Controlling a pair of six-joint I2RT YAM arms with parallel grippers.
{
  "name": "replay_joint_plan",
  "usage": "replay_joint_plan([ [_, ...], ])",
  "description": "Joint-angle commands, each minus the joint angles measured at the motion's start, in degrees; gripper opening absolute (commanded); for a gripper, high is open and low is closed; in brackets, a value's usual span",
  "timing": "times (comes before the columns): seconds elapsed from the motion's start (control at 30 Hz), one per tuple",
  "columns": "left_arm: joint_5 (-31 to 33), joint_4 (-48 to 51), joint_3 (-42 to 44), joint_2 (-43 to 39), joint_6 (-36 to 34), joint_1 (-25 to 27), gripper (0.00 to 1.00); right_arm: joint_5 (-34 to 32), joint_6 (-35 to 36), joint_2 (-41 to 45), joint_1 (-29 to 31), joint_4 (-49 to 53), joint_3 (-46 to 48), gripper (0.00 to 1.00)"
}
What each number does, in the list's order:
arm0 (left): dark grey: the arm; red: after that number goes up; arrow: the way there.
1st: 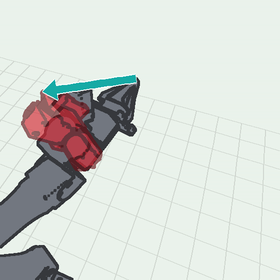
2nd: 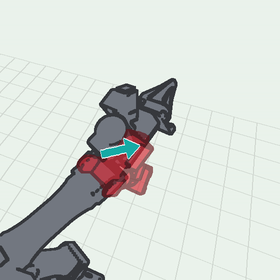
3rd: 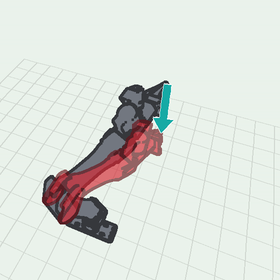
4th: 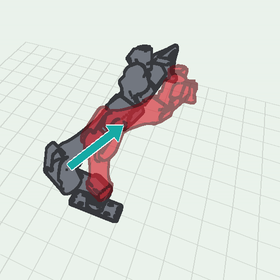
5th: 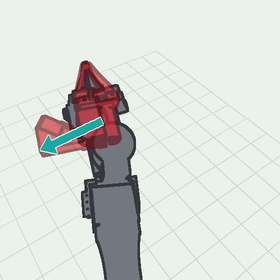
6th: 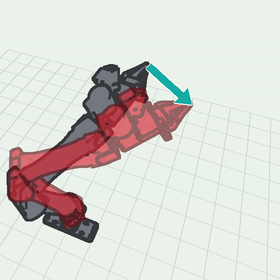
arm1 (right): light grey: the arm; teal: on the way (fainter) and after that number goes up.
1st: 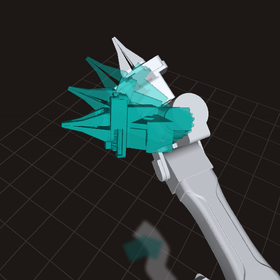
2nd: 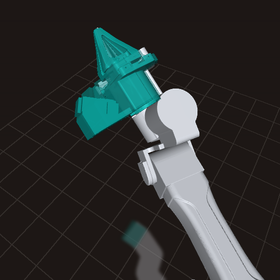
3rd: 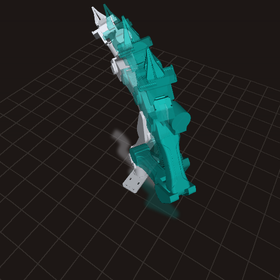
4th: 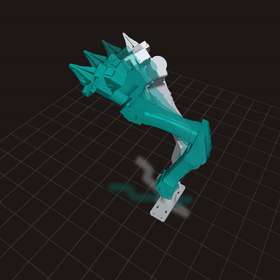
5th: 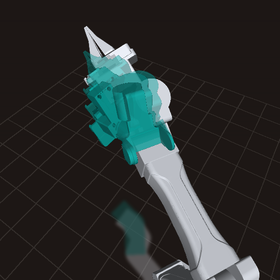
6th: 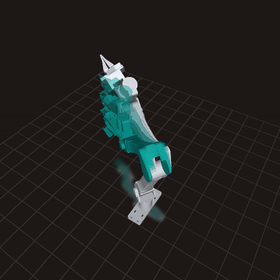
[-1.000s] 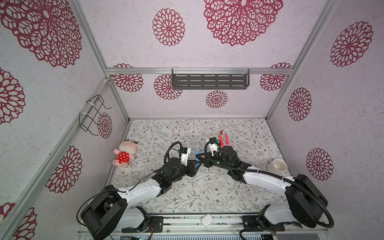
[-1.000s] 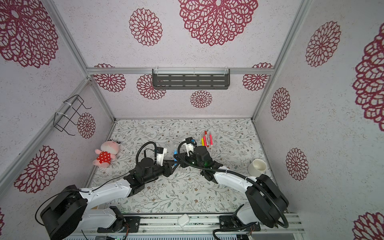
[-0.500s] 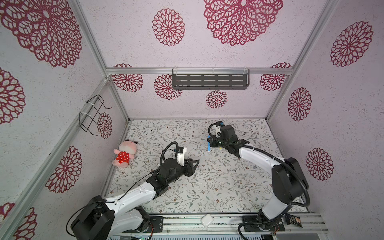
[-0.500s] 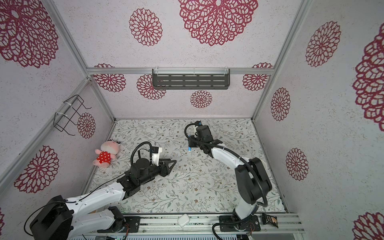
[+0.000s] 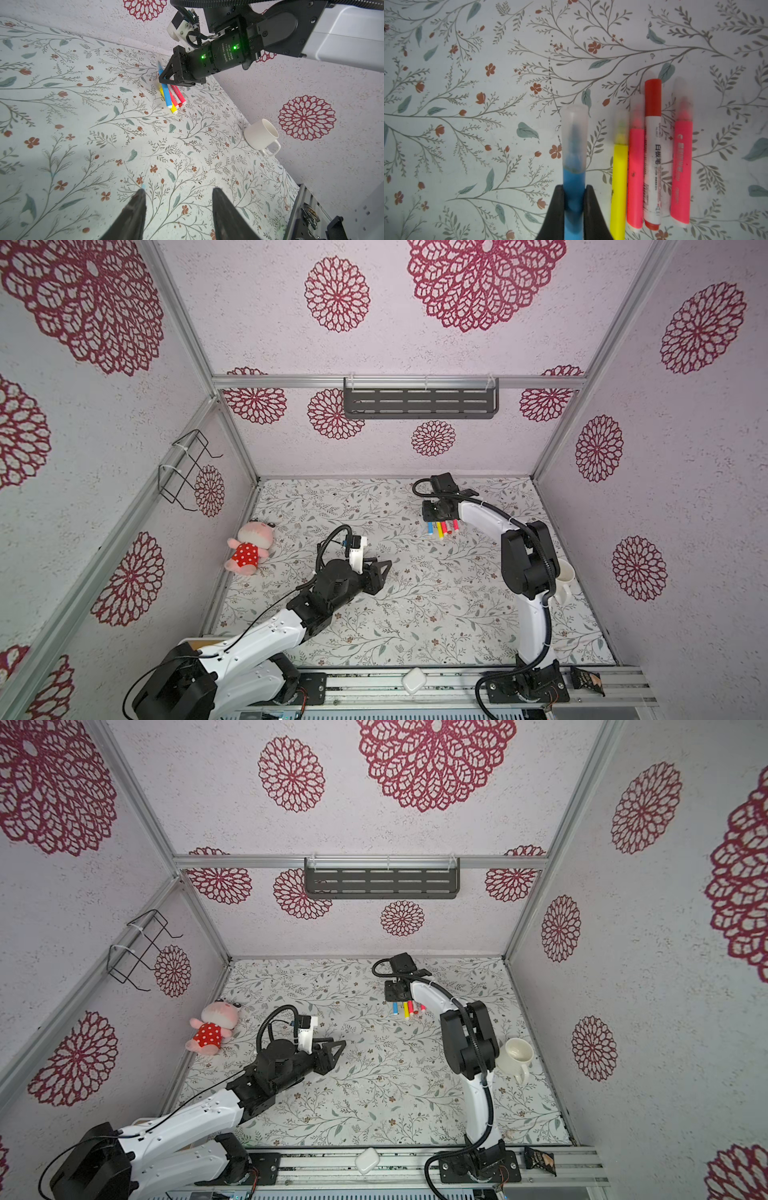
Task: Insert the pens into the pen caps
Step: 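Lay the capped blue marker beside the other markers while the left arm draws back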
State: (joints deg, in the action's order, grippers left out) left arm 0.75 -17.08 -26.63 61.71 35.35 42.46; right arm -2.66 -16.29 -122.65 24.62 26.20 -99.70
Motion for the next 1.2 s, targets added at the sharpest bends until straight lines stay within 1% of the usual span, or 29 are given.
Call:
replay_joint_plan([
  [0.0,1.1,0.8,0.6,-1.2,-0.8,0.2,0.54,-3.2,2.1,-0.3,-0.3,3.9,-2.5,0.08],
  [0.2,1.2,1.6,0.6,-2.2,-0.8,0.2,0.54,-4.0,2.5,-1.8,-0.5,4.6,-4.1,0.08],
  [0.47,1.6,2.7,0.9,-3.7,-0.6,0.2,0.54,-5.9,2.8,-2.6,-0.5,5.4,-4.9,0.15],
  [0.5,1.7,2.8,1.0,-3.8,-0.6,0.2,0.54,-6.0,2.8,-2.5,-0.5,5.5,-4.9,0.19],
  [0.57,1.7,3.0,0.9,-4.1,-0.7,0.1,0.54,-6.2,2.8,-1.5,-0.5,5.4,-4.6,0.33],
  [0.6,1.8,3.1,1.0,-4.2,-0.7,0.2,0.54,-6.4,2.8,-0.9,-0.5,5.2,-4.3,0.39],
  [0.67,2.1,3.6,0.8,-4.7,-0.9,0.2,0.54,-6.8,2.8,1.0,-0.5,4.2,-3.0,0.49],
  [0.73,2.9,4.3,0.8,-5.3,-1.3,0.2,0.54,-7.1,2.8,3.3,-0.5,3.0,-1.6,0.55],
  [0.87,5.1,5.5,0.4,-6.7,-2.2,0.2,0.58,-6.9,2.8,8.7,-0.4,0.8,1.5,0.57],
  [0.97,7.0,8.6,-0.8,-8.7,-3.2,0.2,0.58,-5.5,2.8,14.6,-0.2,-3.0,6.1,0.57],
  [1.17,14.3,13.5,-2.0,-15.8,-5.2,0.1,0.61,-3.6,3.0,26.2,0.1,-9.9,15.6,0.60],
])
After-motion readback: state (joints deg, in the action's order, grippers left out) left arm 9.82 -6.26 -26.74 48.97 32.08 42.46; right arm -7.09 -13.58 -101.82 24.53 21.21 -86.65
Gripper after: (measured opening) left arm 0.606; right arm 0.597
